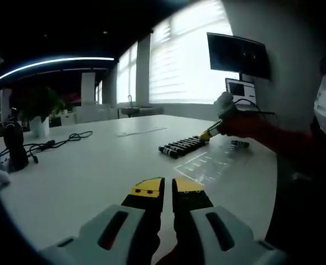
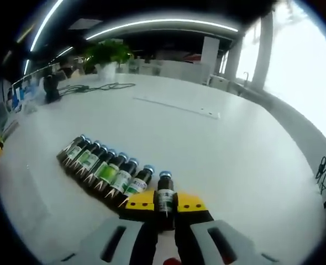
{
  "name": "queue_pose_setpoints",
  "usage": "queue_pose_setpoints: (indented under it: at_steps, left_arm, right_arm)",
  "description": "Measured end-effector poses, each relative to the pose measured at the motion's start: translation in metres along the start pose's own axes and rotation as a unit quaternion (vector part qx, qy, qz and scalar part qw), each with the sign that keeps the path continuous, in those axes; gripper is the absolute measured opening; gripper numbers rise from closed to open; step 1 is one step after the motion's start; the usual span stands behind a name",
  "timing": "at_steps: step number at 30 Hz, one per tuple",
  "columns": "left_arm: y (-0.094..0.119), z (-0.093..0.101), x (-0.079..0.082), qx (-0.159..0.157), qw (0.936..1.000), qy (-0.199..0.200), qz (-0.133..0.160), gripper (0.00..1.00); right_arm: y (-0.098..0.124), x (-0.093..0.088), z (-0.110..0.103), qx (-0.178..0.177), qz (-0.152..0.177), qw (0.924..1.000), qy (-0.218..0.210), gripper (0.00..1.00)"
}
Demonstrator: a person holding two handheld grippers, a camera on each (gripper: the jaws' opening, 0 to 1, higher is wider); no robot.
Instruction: Grip medicine bottles put into box
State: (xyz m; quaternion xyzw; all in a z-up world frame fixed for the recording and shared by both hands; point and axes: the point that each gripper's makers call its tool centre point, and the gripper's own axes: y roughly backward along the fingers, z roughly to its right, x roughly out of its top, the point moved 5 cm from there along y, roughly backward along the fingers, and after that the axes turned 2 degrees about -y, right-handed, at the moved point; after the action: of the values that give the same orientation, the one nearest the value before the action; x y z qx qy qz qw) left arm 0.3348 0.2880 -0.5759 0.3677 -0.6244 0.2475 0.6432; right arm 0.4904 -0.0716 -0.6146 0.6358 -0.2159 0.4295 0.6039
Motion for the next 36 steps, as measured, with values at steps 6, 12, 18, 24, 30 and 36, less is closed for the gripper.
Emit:
queue_pose_setpoints:
  at_steps: [6,12,18,24,30,36]
  left_arm:
    - [-0.001,0.001,0.0,-0.001,1.0,-0.001,0.001,0.0]
    - [-0.001,0.004,0.002,-0.005,1.0,-0.003,0.002,0.0]
    - [0.0,0.004,0.003,-0.003,1.0,-0.006,0.004,0.0]
    - [0.001,0.005,0.005,-0.005,1.0,-0.005,0.006,0.0]
    - [0.001,0.007,0.006,-0.006,0.9999,-0.005,0.007,0.0]
    - [-0.001,0.007,0.004,-0.006,1.0,-0.006,0.003,0.0]
  right_arm:
    - [0.002,0.0,-0.001,0.003,0.0,1.0,-0.007,0.07]
    - [0.002,-0.002,0.001,0.007,-0.001,0.9999,-0.015,0.07]
    - [0.004,-0.003,0.002,0.006,0.006,0.9997,-0.022,0.06]
    - [0.008,-0.003,0.0,0.013,0.008,0.9995,-0.028,0.06]
    - [0.015,-0.004,0.0,0.022,0.02,0.9986,-0.043,0.06]
    - [0.031,-0.003,0.002,0.019,0.04,0.9972,-0.06,0.06]
